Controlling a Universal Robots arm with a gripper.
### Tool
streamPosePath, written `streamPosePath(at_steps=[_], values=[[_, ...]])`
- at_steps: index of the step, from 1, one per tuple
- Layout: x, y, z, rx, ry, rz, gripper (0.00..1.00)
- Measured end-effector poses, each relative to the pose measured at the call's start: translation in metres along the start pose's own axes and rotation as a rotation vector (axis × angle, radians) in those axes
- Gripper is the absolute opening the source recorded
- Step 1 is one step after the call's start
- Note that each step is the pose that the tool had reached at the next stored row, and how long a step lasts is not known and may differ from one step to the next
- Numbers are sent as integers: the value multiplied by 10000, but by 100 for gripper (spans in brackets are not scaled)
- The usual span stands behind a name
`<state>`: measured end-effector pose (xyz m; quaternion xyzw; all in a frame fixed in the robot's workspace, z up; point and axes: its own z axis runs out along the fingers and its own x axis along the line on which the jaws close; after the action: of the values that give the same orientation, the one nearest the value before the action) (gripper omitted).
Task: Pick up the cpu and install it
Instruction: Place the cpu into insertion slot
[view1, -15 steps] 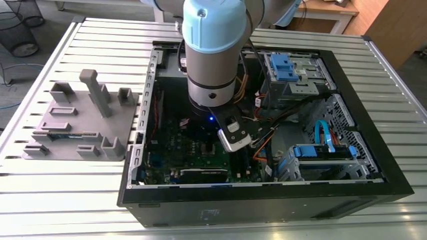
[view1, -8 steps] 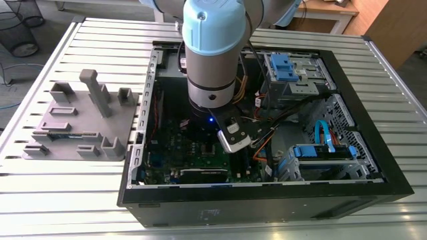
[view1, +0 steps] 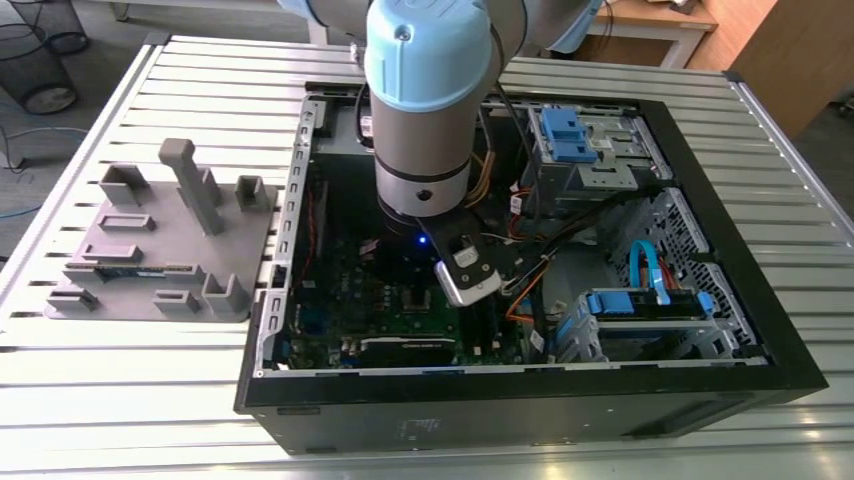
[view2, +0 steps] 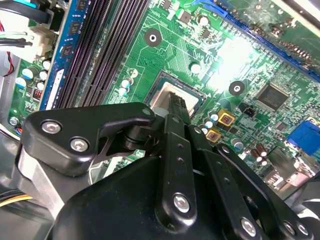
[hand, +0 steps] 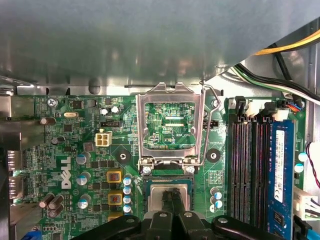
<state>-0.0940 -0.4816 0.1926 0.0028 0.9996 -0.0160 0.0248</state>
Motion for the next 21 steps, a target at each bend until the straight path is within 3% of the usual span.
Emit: streamPosePath(at_steps=[17,19,21], values=[[0,1,6,-6,-4,0,11],[-3,4,-23,-32,-17,3,11],[-4,-2,-83,-5,-3,1,11]])
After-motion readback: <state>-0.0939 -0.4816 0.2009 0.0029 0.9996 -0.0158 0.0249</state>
